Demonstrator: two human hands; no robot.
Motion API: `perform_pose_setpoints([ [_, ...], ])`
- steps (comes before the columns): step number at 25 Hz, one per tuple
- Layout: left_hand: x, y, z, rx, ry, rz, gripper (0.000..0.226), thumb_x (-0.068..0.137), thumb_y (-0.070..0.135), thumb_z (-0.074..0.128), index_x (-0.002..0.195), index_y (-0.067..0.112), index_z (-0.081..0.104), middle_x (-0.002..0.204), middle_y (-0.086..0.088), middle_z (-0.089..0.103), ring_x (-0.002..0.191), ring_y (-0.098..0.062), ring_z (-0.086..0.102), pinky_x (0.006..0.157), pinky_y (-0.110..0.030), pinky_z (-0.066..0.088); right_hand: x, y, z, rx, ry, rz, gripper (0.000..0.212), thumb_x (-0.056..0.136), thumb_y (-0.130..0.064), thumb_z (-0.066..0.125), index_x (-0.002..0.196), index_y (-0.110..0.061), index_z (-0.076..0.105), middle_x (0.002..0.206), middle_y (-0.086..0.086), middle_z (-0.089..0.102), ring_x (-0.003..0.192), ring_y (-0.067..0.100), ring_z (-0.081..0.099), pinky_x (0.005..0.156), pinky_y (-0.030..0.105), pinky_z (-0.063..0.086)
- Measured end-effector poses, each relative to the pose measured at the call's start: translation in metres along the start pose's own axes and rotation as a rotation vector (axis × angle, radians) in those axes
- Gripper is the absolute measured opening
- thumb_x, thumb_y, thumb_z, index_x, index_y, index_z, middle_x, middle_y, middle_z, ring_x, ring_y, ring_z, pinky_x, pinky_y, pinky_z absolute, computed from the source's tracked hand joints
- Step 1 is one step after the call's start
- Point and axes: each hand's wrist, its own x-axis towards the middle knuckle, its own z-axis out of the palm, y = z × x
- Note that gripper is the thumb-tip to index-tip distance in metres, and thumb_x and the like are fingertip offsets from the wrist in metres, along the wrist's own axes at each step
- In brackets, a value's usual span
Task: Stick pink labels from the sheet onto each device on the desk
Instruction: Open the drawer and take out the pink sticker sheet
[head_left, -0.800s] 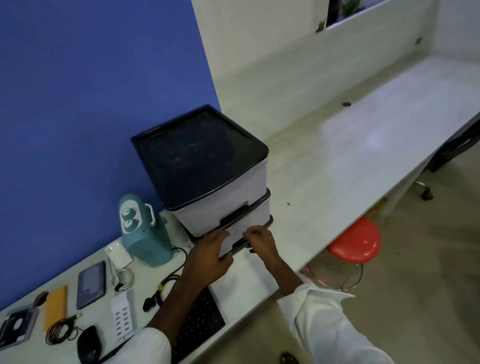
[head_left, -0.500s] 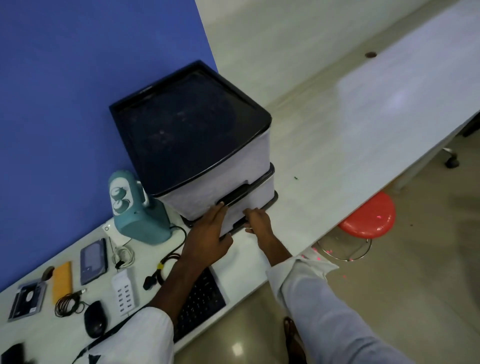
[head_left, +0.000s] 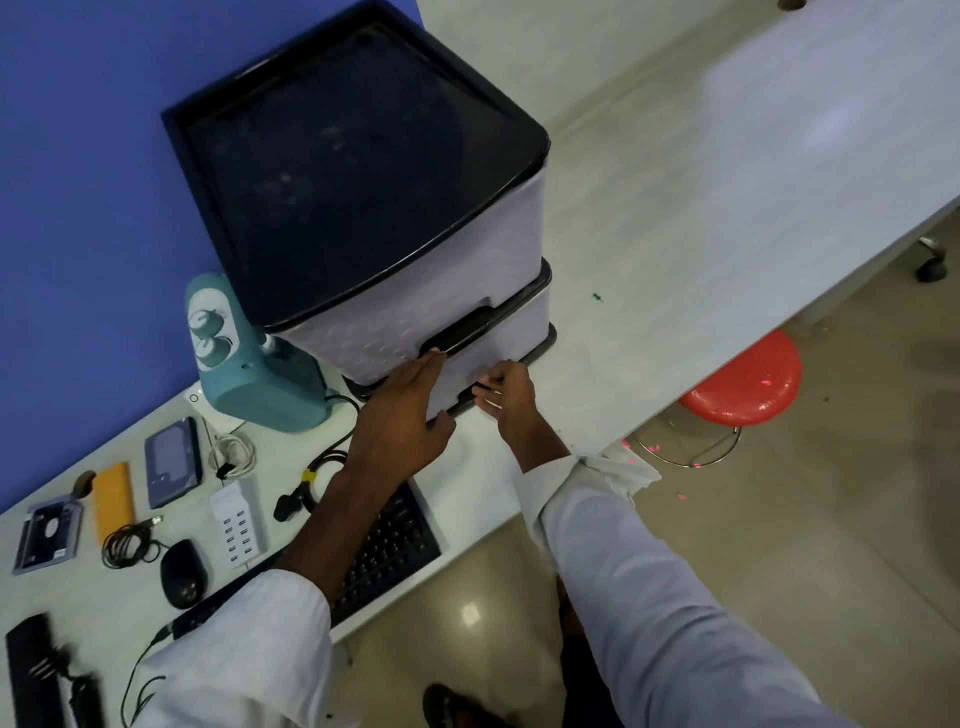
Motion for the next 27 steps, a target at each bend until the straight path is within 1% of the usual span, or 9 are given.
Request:
perform_pose_setpoints([
  [4,0.004,0.004,-0.004,0.001,-0.018,-0.032,0.069,0.087,0.008,0.061,0.153,0.008,0.039,0.154,-0.011,0.047,0.139,-0.03,0.047,0.108,-0.041,0.044,-0.016,0.011,-0.025,0.008,0.003,-0.007,0.011,0.085,-0.012,0.05,0.09,-0.007,0.058,0.096,0.014,0.064,0.093,0.031,0.065,0.075,0.033,0.055],
  [7,0.007,0.005,-0.008,-0.024,0.004,-0.042,0.068,0.082,0.013,0.05,0.15,0.007,0.044,0.15,-0.013,0.051,0.135,-0.031,0.051,0.106,-0.04,0.045,-0.04,0.029,-0.064,0.011,-0.007,-0.025,0.011,0.075,-0.016,0.054,0.081,-0.01,0.061,0.092,0.012,0.067,0.087,0.028,0.068,0.072,0.031,0.052],
  [12,0.006,0.0,-0.002,-0.036,0.021,-0.032,0.069,0.078,0.017,0.05,0.146,0.008,0.049,0.146,-0.01,0.056,0.132,-0.031,0.055,0.1,-0.041,0.05,-0.066,0.051,-0.115,0.037,-0.019,-0.016,0.017,0.093,-0.005,0.05,0.086,-0.011,0.063,0.09,0.011,0.071,0.088,0.031,0.07,0.079,0.037,0.051],
  [14,0.004,0.001,0.002,-0.03,0.091,-0.009,0.061,0.078,0.013,0.055,0.139,0.008,0.057,0.139,-0.01,0.062,0.124,-0.032,0.06,0.095,-0.041,0.053,-0.07,0.051,-0.118,0.038,-0.03,-0.017,0.016,0.094,-0.005,0.05,0.091,-0.01,0.066,0.09,0.011,0.074,0.09,0.032,0.07,0.081,0.038,0.051],
  [16,-0.001,0.009,0.01,-0.02,0.13,0.042,0.045,0.079,0.012,0.058,0.123,0.012,0.067,0.122,-0.007,0.07,0.106,-0.029,0.067,0.08,-0.037,0.057,-0.072,0.049,-0.116,0.041,-0.027,-0.01,0.016,0.095,-0.006,0.051,0.093,-0.01,0.066,0.089,0.01,0.075,0.089,0.032,0.07,0.079,0.037,0.051],
  [18,-0.003,0.016,0.028,-0.018,0.032,0.042,0.031,0.083,0.015,0.061,0.112,0.017,0.069,0.108,-0.003,0.071,0.089,-0.026,0.068,0.067,-0.03,0.051,-0.073,0.046,-0.115,0.043,-0.029,0.001,0.016,0.095,-0.007,0.05,0.094,-0.01,0.065,0.09,0.009,0.074,0.087,0.031,0.07,0.077,0.036,0.051],
  [20,0.011,0.015,0.055,-0.022,-0.164,-0.109,0.032,0.084,0.026,0.065,0.115,0.016,0.067,0.107,-0.005,0.069,0.091,-0.026,0.069,0.073,-0.028,0.046,-0.074,0.045,-0.116,0.057,-0.039,0.015,0.016,0.095,-0.008,0.051,0.1,-0.011,0.065,0.094,0.011,0.072,0.089,0.03,0.069,0.077,0.036,0.051],
  [23,0.045,0.002,0.096,0.13,-0.51,-0.352,0.061,0.082,0.052,0.062,0.128,0.013,0.056,0.125,-0.008,0.061,0.113,-0.027,0.06,0.098,-0.037,0.04,-0.074,0.047,-0.119,0.068,-0.058,0.024,0.019,0.097,-0.011,0.052,0.11,-0.012,0.065,0.101,0.011,0.072,0.091,0.03,0.07,0.078,0.036,0.052],
  [27,0.069,0.001,0.135,0.189,-0.548,-0.498,0.09,0.078,0.059,0.073,0.14,0.002,0.041,0.138,-0.015,0.048,0.129,-0.032,0.045,0.099,-0.037,0.042,-0.076,0.052,-0.118,0.03,-0.116,0.009,0.023,0.101,-0.015,0.053,0.119,-0.027,0.061,0.109,0.007,0.073,0.098,0.029,0.072,0.079,0.035,0.055],
])
